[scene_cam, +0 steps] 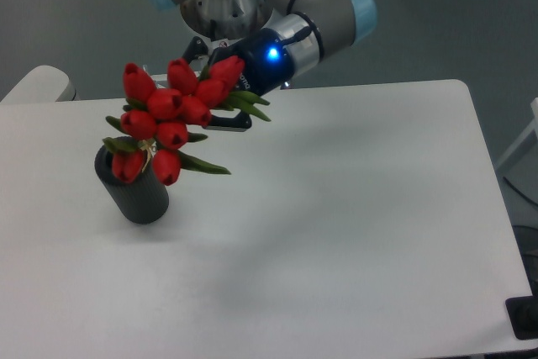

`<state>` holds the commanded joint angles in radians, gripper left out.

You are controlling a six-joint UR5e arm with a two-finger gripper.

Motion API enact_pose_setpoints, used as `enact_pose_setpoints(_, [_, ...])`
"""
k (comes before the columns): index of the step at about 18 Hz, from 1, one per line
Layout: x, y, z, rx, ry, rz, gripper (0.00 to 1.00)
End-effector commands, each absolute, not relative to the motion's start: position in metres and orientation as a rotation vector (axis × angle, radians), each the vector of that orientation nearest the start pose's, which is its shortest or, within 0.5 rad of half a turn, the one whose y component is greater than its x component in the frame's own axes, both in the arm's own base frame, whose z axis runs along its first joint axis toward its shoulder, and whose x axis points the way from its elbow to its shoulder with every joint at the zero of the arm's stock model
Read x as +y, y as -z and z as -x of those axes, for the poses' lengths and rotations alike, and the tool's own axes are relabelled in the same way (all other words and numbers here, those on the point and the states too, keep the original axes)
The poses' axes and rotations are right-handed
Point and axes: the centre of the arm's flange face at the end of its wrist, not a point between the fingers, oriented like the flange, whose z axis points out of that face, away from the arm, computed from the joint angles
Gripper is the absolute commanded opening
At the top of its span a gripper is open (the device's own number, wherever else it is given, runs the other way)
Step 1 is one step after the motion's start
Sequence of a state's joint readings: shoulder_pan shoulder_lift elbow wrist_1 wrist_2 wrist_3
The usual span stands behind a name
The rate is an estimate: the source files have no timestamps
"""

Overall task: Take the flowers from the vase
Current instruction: 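Carry the tulip bunch away from the vase, holding it above the table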

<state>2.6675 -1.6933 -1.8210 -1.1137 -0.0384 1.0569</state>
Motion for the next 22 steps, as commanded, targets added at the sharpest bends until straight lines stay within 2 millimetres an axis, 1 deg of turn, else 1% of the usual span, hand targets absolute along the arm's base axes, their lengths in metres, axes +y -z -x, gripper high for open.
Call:
enact_pose_setpoints(2, [0.451,-0.457,0.37,0.071,0.668,1.618,0.09])
enact_pose_setpoints(3, [0.457,-0.456,0.381,0.09,0.61,1.711,0.09])
enact_pose_setpoints(4, [0.461,-0.459,0.389,0.107,0.527,1.839,0.09])
enact_pose_setpoints(5, [0.465,-0.461,0.394,0.121,0.449,1.965,0.09])
enact_pose_setpoints(6, [0.473,-0.462,0.402,0.137,0.383,2.059,0.09])
enact_pose_setpoints(8, [0.488,-0.464,0.411,0.164,0.321,2.14,0.09])
enact_pose_setpoints(10, [0.493,-0.464,0.422,0.17,0.286,2.171,0.09])
enact_pose_setpoints(13, [0.488,-0.452,0.435,0.162,0.181,2.32,0.07])
enact_pose_setpoints(16, [0.481,-0.437,0.442,0.163,0.088,2.469,0.06])
enact_pose_setpoints(18, [0.476,-0.424,0.448,0.163,0.044,2.557,0.01])
enact_pose_setpoints(20, [0.469,-0.406,0.457,0.156,-0.004,2.669,0.0])
enact_pose_setpoints(22, [0.464,-0.392,0.463,0.233,-0.046,2.772,0.0])
